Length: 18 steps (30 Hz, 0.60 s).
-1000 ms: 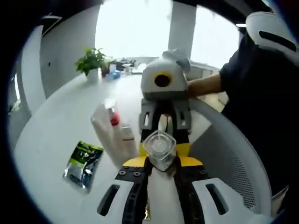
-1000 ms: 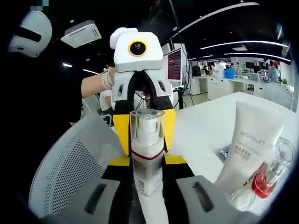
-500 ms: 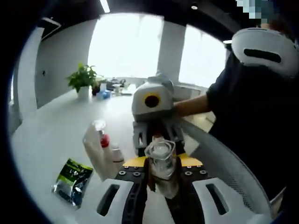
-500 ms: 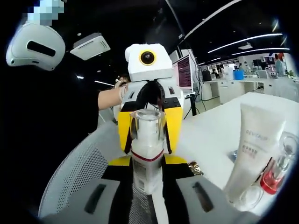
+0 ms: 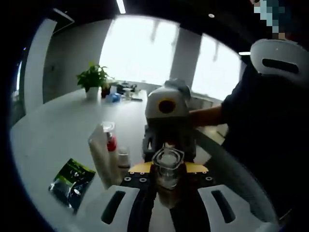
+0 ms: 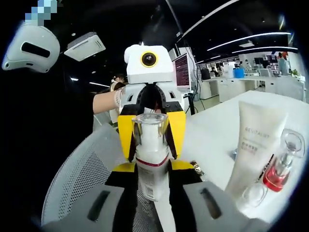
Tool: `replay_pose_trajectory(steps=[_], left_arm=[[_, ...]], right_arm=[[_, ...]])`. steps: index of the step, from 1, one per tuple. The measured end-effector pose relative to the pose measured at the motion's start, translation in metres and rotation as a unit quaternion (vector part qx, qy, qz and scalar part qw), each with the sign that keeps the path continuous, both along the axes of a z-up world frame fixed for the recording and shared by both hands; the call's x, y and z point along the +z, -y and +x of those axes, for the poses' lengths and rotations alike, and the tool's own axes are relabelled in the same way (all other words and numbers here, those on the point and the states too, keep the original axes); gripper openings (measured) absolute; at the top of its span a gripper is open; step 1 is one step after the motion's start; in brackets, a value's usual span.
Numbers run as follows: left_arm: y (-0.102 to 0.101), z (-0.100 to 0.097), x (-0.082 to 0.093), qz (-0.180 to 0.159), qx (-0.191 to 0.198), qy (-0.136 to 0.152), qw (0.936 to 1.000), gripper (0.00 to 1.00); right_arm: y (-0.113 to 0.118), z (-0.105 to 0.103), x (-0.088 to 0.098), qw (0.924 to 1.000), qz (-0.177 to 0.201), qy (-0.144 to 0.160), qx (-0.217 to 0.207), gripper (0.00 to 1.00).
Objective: Arrange the skincare products in the storage area until every visible bottle or jar stands upright without overlapping.
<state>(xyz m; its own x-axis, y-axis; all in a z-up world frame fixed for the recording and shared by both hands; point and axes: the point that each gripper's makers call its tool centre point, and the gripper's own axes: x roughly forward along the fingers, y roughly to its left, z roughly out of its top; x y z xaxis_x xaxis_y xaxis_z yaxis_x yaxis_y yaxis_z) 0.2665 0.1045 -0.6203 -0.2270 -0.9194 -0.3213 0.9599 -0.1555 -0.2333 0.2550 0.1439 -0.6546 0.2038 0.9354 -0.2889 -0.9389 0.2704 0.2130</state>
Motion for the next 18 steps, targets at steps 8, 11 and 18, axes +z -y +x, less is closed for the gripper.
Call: replay_pose_trajectory(steps=[8,11,18], left_arm=[[0.012,0.008,-0.009,0.014,0.047,-0.020,0.9986,0.18],[0.014,0.013,-0.020,0.040,0.066,-0.003,0.9970,0.18],[0.026,0.020,-0.033,0.054,0.106,0.020,0.9927,0.18]], right_arm=[[0.021,0.008,-0.007,0.9983,-0.036,0.015,-0.043,0.27],[0.030,0.009,-0.010,0.9970,-0.050,0.016,-0.057,0.26],[0.052,0.013,-0.006,0.9935,-0.063,0.022,-0.093,0.23]])
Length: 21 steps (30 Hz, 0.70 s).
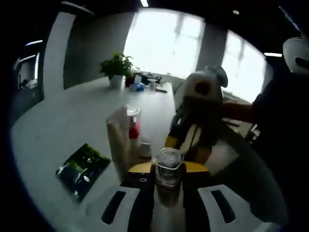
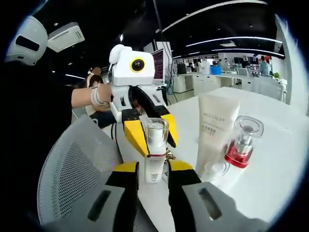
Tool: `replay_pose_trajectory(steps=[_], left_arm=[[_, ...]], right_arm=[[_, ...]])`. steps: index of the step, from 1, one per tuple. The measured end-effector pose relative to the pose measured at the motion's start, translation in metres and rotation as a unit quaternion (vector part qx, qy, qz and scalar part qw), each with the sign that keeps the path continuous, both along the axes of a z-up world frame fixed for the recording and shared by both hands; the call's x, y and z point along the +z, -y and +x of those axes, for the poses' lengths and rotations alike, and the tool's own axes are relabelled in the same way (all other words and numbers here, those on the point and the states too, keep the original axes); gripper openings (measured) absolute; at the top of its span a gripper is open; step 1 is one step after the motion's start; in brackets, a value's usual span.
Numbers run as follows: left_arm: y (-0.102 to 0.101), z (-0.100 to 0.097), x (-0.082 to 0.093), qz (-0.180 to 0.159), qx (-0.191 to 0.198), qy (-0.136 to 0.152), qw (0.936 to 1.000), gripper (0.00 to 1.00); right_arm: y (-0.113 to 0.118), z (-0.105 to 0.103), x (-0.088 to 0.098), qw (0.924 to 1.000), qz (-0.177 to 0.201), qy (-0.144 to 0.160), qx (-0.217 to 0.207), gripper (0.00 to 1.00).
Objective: Arrange the skincare products in the storage area until every visible bottle or jar stands upright without overlapping.
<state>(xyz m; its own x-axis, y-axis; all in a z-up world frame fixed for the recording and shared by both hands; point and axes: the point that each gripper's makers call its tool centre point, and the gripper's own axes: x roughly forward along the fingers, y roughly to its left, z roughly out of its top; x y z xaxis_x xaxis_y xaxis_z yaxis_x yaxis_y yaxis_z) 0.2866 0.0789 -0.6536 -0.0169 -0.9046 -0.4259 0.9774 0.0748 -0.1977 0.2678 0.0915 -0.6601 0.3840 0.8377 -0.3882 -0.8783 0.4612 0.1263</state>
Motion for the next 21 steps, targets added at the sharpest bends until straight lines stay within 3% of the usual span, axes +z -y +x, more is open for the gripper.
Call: replay_pose_trajectory(steps=[8,10,21], left_arm=[[0.010,0.007,-0.010,0.000,0.040,-0.005,0.9992,0.18],[0.012,0.010,-0.013,0.006,0.052,-0.001,0.9986,0.18],[0.023,0.011,-0.024,0.012,0.072,0.027,0.9969,0.17]], right_arm=[[0.017,0.007,0.011,0.9991,0.006,0.012,-0.040,0.21],[0.027,0.015,0.009,0.9969,-0.022,0.029,-0.070,0.20],[0.025,0.022,0.025,0.9934,0.002,0.036,-0.109,0.16]])
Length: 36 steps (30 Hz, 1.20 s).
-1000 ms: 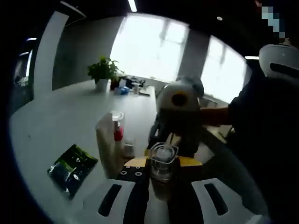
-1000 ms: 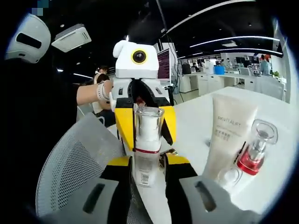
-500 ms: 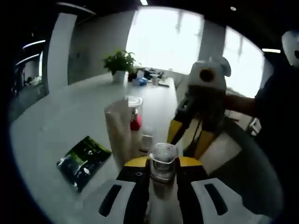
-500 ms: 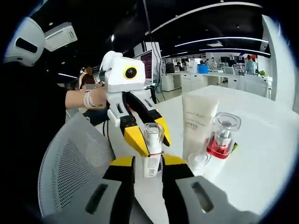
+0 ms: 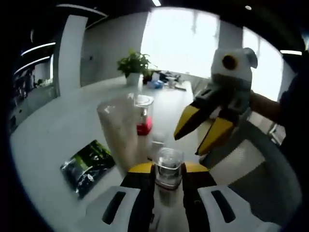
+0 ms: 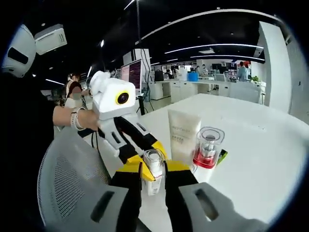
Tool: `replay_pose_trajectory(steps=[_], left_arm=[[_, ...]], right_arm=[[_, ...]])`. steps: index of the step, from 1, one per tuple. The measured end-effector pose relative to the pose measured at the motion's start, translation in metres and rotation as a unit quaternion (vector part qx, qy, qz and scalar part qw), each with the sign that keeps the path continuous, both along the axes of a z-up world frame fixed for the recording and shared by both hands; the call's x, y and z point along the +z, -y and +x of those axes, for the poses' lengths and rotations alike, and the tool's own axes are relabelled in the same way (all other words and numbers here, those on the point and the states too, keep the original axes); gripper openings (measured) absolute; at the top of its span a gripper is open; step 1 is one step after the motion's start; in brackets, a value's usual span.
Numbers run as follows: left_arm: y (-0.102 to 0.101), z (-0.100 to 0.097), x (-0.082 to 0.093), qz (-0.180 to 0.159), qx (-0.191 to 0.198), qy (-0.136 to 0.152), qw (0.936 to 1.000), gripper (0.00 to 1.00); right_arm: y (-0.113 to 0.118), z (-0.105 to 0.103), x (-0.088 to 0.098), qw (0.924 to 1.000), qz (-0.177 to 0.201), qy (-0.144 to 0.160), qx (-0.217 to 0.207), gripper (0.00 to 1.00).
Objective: Arrange the skincare products in the storage area until every visible bottle or jar stands upright without overlapping.
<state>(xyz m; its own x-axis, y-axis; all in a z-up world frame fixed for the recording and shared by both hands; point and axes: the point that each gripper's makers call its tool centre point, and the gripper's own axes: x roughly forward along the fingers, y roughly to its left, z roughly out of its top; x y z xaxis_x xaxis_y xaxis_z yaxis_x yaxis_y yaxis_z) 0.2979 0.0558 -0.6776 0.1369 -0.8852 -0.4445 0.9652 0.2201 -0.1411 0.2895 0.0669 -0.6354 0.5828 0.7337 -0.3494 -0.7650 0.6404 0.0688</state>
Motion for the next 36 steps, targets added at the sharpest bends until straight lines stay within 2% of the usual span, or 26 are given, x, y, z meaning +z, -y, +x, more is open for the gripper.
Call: replay_pose_trajectory(steps=[2,4,7,9,12,20,22,24,26,33,36], left_arm=[[0.001,0.002,0.000,0.000,0.009,0.010,0.9999,0.17],[0.002,0.004,-0.001,0.004,0.014,0.027,0.9995,0.17],[0.004,0.004,-0.003,0.003,0.018,0.031,0.9994,0.17],[0.004,0.005,-0.004,0.002,0.026,0.029,0.9992,0.17],[0.003,0.008,-0.004,-0.002,0.042,0.033,0.9986,0.18],[-0.003,0.014,-0.007,-0.007,0.074,0.043,0.9963,0.18],[-0.004,0.016,-0.009,-0.005,0.082,0.054,0.9952,0.18],[-0.004,0.015,-0.010,-0.006,0.081,0.055,0.9952,0.18],[-0.005,0.015,-0.011,-0.007,0.083,0.060,0.9947,0.18],[-0.006,0.021,-0.011,-0.022,0.098,0.057,0.9934,0.18],[-0.006,0.020,-0.011,-0.025,0.100,0.055,0.9931,0.18]], right_arm=[[0.000,0.005,0.002,0.9993,0.023,-0.009,-0.029,0.15],[-0.003,0.006,0.001,0.9994,0.015,-0.007,-0.029,0.15],[-0.008,0.009,-0.001,0.9989,0.026,-0.012,-0.037,0.18],[-0.003,0.017,-0.005,0.9975,0.024,-0.012,-0.066,0.17],[-0.006,0.019,-0.006,0.9967,0.030,-0.017,-0.074,0.19],[-0.014,0.026,-0.014,0.9970,0.008,-0.021,-0.074,0.18],[-0.015,0.025,-0.015,0.9970,0.006,-0.023,-0.073,0.17],[-0.015,0.025,-0.018,0.9970,-0.007,-0.018,-0.075,0.18],[-0.016,0.025,-0.017,0.9972,-0.002,-0.019,-0.072,0.18],[-0.016,0.031,-0.019,0.9967,0.000,-0.011,-0.081,0.20],[-0.017,0.034,-0.019,0.9966,-0.014,-0.001,-0.081,0.24]])
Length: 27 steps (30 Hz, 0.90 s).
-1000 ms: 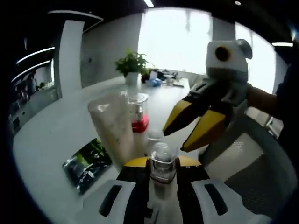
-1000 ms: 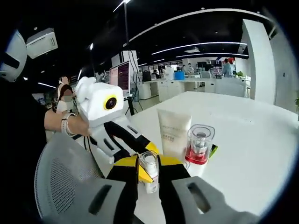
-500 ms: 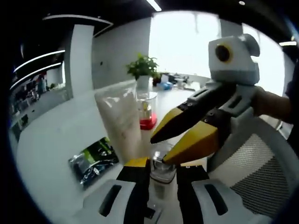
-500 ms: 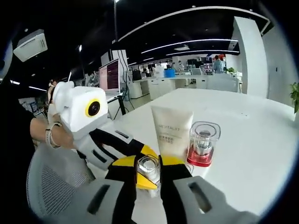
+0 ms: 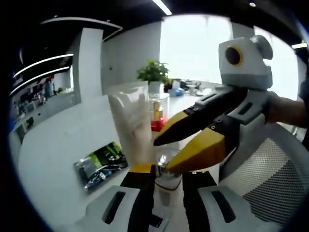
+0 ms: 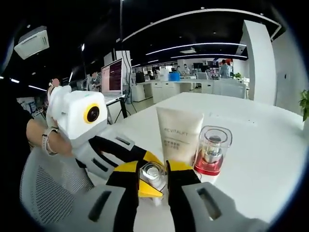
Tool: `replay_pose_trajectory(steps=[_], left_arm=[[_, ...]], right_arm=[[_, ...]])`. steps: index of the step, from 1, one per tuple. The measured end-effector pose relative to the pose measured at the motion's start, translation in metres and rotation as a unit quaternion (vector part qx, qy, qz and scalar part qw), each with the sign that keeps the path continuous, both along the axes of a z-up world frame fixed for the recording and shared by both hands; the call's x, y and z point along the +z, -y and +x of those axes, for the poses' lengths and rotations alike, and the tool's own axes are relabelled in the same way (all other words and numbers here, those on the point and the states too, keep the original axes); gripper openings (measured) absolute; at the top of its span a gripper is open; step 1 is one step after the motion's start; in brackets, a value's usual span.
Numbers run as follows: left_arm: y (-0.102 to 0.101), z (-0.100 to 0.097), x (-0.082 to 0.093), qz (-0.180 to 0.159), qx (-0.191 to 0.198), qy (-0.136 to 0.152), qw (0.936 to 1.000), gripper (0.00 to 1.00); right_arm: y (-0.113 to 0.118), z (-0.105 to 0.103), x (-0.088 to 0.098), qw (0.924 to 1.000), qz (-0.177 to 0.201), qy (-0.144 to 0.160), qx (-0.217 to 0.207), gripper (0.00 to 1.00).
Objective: Arrange the skincare products in the storage area until every visible bottle or jar stands upright without overlapping.
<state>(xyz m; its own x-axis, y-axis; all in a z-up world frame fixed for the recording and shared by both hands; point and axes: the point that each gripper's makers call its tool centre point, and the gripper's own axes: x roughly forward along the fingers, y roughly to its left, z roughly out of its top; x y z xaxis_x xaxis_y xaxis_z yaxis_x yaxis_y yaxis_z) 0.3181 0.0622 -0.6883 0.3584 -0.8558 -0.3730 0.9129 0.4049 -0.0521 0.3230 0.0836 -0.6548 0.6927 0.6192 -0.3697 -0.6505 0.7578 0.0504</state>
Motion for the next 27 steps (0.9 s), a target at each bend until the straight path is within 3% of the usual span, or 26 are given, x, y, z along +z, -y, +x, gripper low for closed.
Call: replay_pose_trajectory(steps=[8,17,21,27], left_arm=[[-0.002,-0.002,0.000,0.006,0.001,0.010,0.9999,0.18],[-0.004,-0.005,-0.001,0.022,-0.015,0.027,0.9993,0.19],[-0.005,-0.007,-0.008,0.049,-0.031,0.038,0.9976,0.19],[-0.011,-0.011,-0.017,0.074,-0.037,0.030,0.9961,0.20]], right_arm=[[-0.003,0.000,-0.002,0.9995,-0.031,-0.002,0.002,0.24],[-0.006,-0.004,-0.004,0.9995,-0.032,-0.007,0.002,0.21],[-0.006,-0.004,-0.004,0.9994,-0.033,-0.005,0.003,0.21],[-0.007,-0.006,-0.004,0.9993,-0.036,-0.002,0.008,0.21]])
